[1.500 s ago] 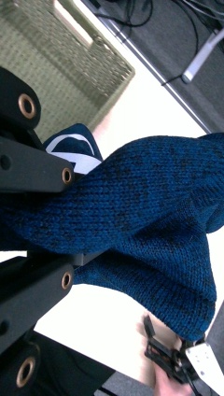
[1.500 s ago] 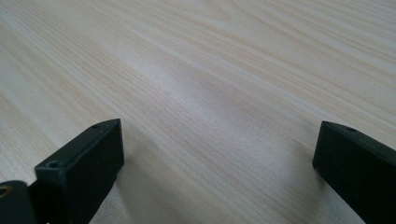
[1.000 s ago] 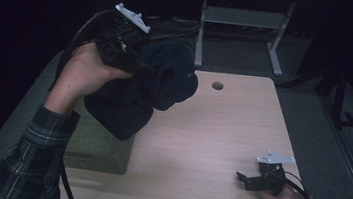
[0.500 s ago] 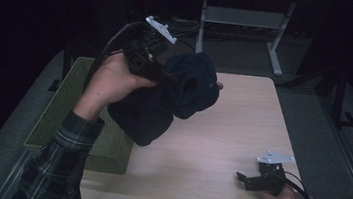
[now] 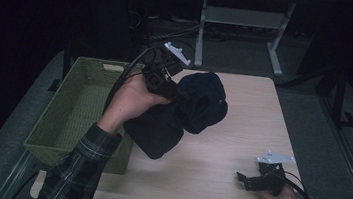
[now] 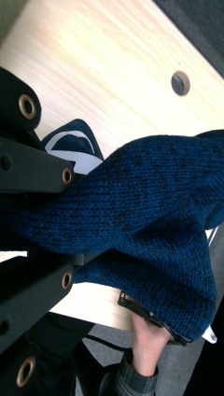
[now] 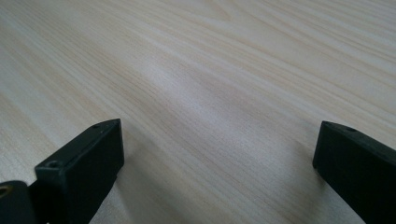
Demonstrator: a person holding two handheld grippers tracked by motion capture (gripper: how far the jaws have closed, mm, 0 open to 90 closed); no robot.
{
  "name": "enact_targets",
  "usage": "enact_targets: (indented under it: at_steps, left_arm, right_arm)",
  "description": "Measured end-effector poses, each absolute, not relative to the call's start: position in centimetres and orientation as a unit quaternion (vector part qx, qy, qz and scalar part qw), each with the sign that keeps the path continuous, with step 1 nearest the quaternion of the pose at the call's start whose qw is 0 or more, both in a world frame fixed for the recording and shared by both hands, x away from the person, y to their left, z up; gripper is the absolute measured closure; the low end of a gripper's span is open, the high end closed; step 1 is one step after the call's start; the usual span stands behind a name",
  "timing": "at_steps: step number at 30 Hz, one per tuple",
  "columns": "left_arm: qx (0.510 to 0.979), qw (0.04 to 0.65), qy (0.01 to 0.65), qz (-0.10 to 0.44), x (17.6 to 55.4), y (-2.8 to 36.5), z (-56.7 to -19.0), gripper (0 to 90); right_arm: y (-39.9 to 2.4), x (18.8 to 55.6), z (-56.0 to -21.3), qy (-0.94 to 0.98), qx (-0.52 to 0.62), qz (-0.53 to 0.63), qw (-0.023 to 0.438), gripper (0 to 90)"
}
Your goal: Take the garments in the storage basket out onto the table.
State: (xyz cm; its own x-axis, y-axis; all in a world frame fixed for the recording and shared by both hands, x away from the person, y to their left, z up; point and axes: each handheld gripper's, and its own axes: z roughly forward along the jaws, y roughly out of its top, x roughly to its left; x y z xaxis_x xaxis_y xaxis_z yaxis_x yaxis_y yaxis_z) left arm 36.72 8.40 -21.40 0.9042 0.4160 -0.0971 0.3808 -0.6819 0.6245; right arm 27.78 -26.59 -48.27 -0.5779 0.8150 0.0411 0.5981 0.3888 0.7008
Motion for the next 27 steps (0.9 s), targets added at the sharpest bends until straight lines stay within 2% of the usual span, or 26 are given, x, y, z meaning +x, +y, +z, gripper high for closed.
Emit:
enact_targets:
  at_steps: [20,27]
  left_arm:
    - [0.911,0.364,0.186,-0.056,35.5,2.7,-27.5,79.1]
    - [0.909,0.366,0.189,-0.072,35.6,2.0,-29.9,79.1]
  right_arm:
    - [-26.6,27.8,-48.3,0.819,0.430,0.345,0.158,1.5]
    - [-26.6,27.8,-48.3,0.819,0.430,0.345,0.158,1.5]
